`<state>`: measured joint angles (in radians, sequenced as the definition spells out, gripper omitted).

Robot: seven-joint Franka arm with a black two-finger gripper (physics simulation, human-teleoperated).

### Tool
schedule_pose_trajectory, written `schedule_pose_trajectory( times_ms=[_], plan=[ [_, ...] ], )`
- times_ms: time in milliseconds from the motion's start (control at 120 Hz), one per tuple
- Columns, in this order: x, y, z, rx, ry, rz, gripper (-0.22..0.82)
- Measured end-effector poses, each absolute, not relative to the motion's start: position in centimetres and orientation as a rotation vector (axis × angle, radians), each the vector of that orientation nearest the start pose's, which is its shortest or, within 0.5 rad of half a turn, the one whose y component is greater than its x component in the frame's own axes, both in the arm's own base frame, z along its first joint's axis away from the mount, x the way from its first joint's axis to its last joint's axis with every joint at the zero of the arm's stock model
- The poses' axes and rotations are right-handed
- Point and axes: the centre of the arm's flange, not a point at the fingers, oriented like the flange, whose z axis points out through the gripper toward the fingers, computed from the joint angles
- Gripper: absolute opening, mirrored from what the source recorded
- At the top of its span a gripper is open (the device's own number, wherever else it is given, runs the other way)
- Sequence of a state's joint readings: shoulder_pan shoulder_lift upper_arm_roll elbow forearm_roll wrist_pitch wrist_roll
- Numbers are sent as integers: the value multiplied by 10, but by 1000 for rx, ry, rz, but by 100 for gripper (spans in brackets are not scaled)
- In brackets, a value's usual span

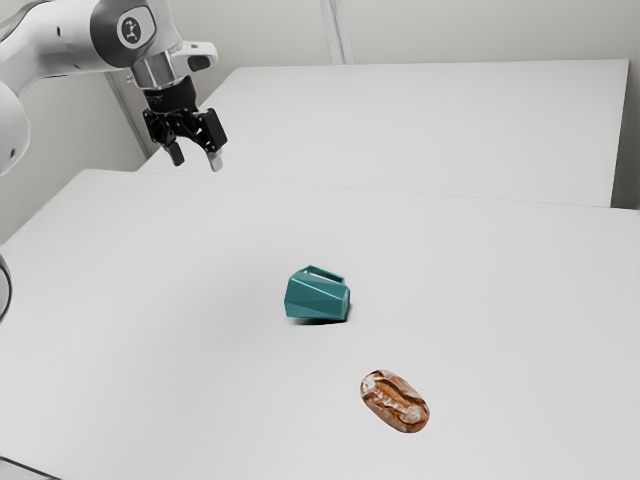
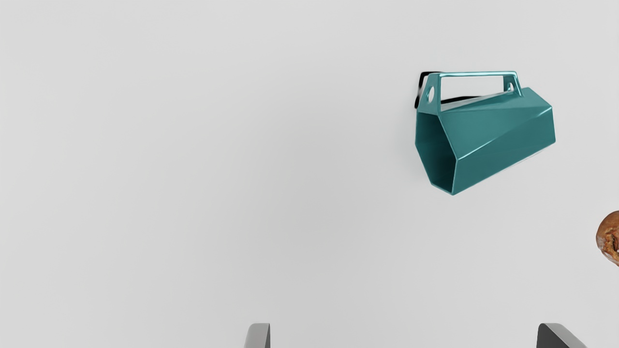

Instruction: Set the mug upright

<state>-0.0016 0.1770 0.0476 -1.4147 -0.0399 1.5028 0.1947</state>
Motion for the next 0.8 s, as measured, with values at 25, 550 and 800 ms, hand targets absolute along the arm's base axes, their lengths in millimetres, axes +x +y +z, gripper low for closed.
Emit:
schedule_pose_trajectory(
  times_ms=[25,550,800],
  plan=[
    [600,21,590,-3172,239,134,60],
    [585,5,568,-3272,267,218,60],
    [550,19,495,-3517,63,279,60]
  ],
)
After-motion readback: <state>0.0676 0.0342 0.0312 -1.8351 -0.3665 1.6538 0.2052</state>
